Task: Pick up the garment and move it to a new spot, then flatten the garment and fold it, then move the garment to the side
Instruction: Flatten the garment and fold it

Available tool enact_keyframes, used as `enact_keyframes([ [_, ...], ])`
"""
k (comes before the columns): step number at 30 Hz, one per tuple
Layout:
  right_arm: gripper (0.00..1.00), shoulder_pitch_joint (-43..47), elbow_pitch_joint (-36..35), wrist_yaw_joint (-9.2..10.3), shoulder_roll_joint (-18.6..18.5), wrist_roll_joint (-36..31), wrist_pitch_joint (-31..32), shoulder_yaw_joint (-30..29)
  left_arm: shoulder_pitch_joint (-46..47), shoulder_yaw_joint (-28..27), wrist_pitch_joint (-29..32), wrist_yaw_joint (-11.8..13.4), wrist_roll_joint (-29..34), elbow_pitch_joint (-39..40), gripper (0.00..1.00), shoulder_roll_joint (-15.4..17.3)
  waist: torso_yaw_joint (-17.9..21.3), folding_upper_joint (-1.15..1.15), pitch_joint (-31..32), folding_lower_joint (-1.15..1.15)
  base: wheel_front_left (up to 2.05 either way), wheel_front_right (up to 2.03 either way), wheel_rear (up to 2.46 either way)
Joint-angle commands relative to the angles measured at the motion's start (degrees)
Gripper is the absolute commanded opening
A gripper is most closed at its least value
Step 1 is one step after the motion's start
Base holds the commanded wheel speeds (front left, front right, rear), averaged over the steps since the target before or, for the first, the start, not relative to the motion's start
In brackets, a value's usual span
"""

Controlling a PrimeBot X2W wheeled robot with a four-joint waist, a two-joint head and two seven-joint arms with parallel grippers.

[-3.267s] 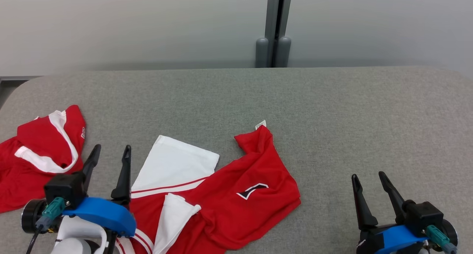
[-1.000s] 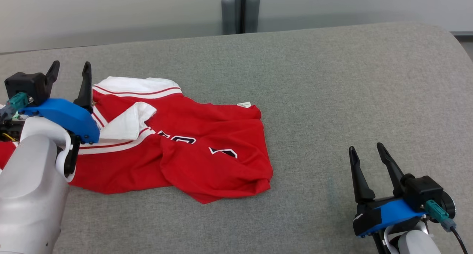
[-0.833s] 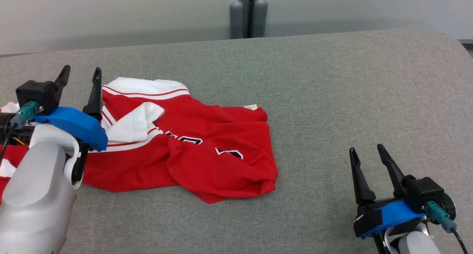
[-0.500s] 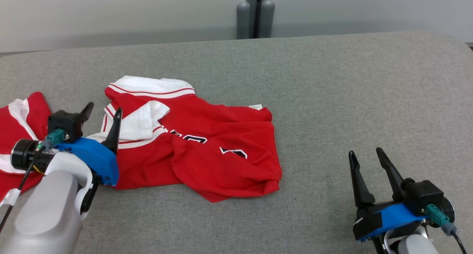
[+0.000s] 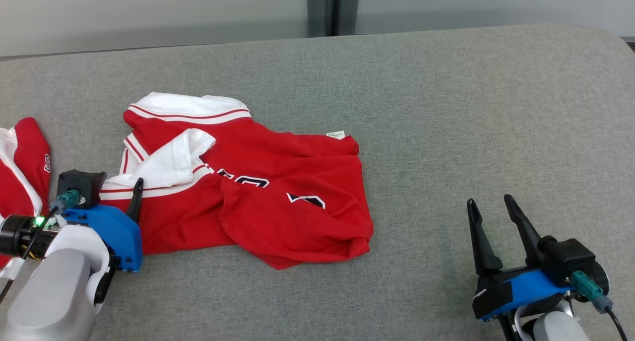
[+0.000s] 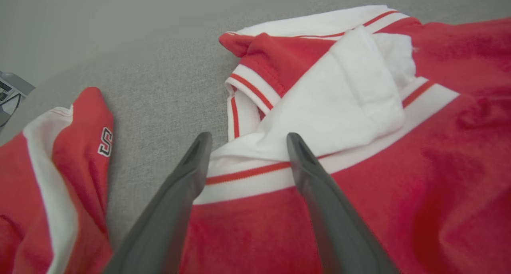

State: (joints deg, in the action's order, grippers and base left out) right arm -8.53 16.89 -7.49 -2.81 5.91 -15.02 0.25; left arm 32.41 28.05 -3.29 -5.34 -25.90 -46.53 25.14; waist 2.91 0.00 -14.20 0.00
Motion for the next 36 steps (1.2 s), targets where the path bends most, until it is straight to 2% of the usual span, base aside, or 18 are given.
enact_keyframes([
  [1, 1.0, -0.53, 0.0, -0.01, -0.16, 0.26, -0.23, 0.08, 0.17, -0.33, 0.11, 0.06, -0.42, -0.47, 1.0, -0.05, 0.05, 0.0, -0.11, 0.0, 0.0, 0.0, 0.0],
  [12, 1.0, -1.52, 0.43, -0.01, -0.16, -0.34, -0.24, 1.01, 2.72, 0.57, 3.57, -1.11, -2.97, -6.08, 1.0, -2.16, 0.54, 0.0, -0.66, 0.0, 0.0, 0.0, 0.0],
  [13, 1.0, -1.55, 0.47, -0.01, -0.16, -0.4, -0.23, 1.1, 3.0, 0.66, 3.7, -1.21, -3.09, -6.66, 0.65, -2.35, 0.62, 0.0, -0.69, 0.0, 0.0, 0.0, 0.0],
  [14, 1.0, -1.57, 0.54, -0.01, -0.16, -0.49, -0.23, 1.2, 3.12, 0.88, 3.77, -1.34, -3.18, -7.25, 0.11, -2.54, 0.71, 0.0, -0.65, 0.0, 0.0, 0.0, 0.0],
  [15, 1.0, -1.62, 0.57, -0.01, -0.16, -0.53, -0.23, 1.26, 3.23, 0.97, 3.44, -1.3, -3.39, -7.68, 0.0, -2.74, 0.79, 0.0, -0.65, 0.0, 0.0, 0.0, 0.0],
  [25, 1.0, 0.41, 1.31, -0.01, -0.15, -0.48, -0.23, 0.73, 3.34, 1.89, -3.24, -1.76, -3.69, -8.98, 0.0, -3.97, -1.15, 0.0, 2.04, 0.0, 0.0, 0.0, 0.0],
  [31, 1.0, 0.89, 0.93, -0.01, -0.16, 0.18, -0.23, 0.83, 1.3, 0.86, -7.54, -1.06, -4.87, -5.9, 0.0, -4.44, -2.65, 0.0, 3.62, 0.0, 0.0, 0.0, 0.0],
  [36, 1.0, 2.46, 1.3, -0.01, -0.17, 0.4, -0.23, -0.12, -3.27, -0.05, -8.77, 0.12, -6.56, -0.69, 0.0, -4.85, -4.44, 0.0, 5.44, 0.0, 0.0, 0.0, 0.0],
])
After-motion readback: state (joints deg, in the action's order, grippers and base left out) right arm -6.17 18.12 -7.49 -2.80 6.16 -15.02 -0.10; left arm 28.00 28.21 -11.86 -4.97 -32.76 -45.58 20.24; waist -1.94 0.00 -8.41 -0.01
